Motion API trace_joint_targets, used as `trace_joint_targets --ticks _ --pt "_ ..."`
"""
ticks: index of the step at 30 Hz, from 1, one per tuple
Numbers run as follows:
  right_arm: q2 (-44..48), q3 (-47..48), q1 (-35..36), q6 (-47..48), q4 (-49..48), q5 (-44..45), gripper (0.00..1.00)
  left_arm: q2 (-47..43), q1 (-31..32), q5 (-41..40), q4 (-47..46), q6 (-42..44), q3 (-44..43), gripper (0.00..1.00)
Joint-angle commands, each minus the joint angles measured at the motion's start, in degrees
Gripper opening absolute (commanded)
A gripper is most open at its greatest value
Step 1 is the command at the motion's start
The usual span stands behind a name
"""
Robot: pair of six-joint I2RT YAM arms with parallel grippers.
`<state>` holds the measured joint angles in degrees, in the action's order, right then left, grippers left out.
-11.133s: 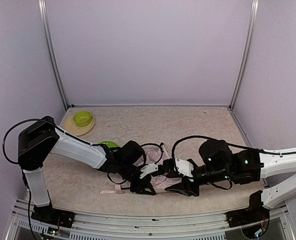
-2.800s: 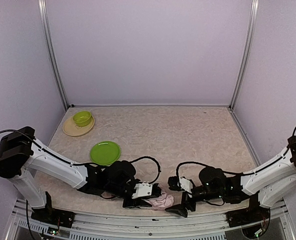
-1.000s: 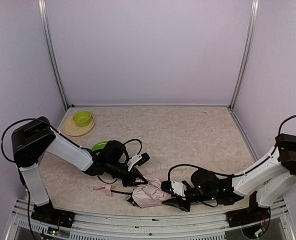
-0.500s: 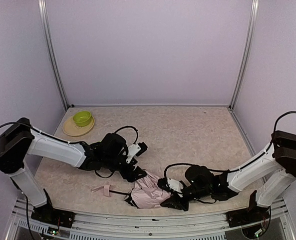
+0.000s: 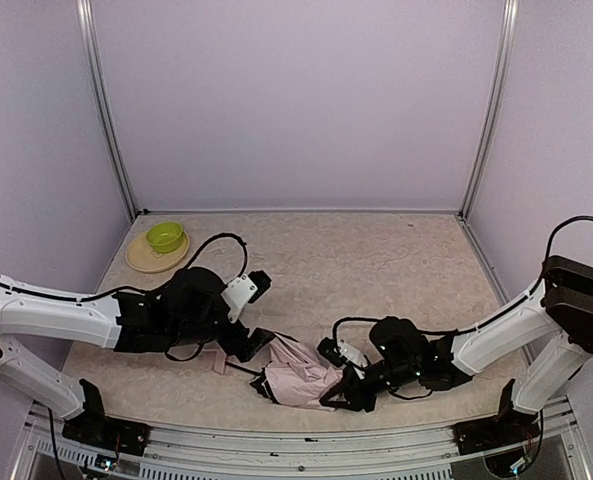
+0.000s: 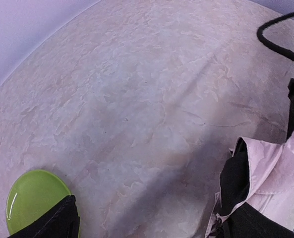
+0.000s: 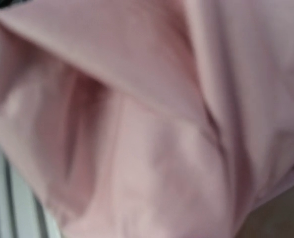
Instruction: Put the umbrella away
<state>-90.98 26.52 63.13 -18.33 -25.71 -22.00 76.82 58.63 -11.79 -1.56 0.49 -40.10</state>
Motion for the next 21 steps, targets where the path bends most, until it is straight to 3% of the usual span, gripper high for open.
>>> trace_joint_targets --ticks 1,3,6,9,12,15,21 --pt "-2.01 -1.00 -1.58 -5.00 10.84 -6.29 0.00 -5.40 5.52 -3.42 -4.44 6.04 1.18 0.96" --pt "-1.97 -0.26 -1.70 -4.38 12.57 -6.30 0.00 -6.30 3.89 -2.84 -3.42 2.32 0.36 0.92" --pt "-0.96 -0.83 -1.70 -3.74 12.43 -6.35 0.00 -6.86 -4.42 1.07 -0.74 -4.77 -0.59 0.76" --pt "-0.86 -0.23 -1.94 -3.12 13.71 -6.83 0.00 -7.60 -6.30 2.85 -0.05 -4.47 -0.40 0.78" --pt "-1.17 0.36 -2.36 -4.39 13.46 -8.62 0.00 -7.80 0.28 6.73 -0.54 3.36 -2.07 0.83" --pt "-2.41 1.01 -4.09 -6.74 13.34 -11.58 0.00 -4.74 9.68 10.29 2.95 14.86 -4.63 0.98" --pt "-4.24 1.71 -6.46 -12.16 15.53 -14.23 0.00 6.17 16.06 13.51 9.46 27.36 -7.64 0.99"
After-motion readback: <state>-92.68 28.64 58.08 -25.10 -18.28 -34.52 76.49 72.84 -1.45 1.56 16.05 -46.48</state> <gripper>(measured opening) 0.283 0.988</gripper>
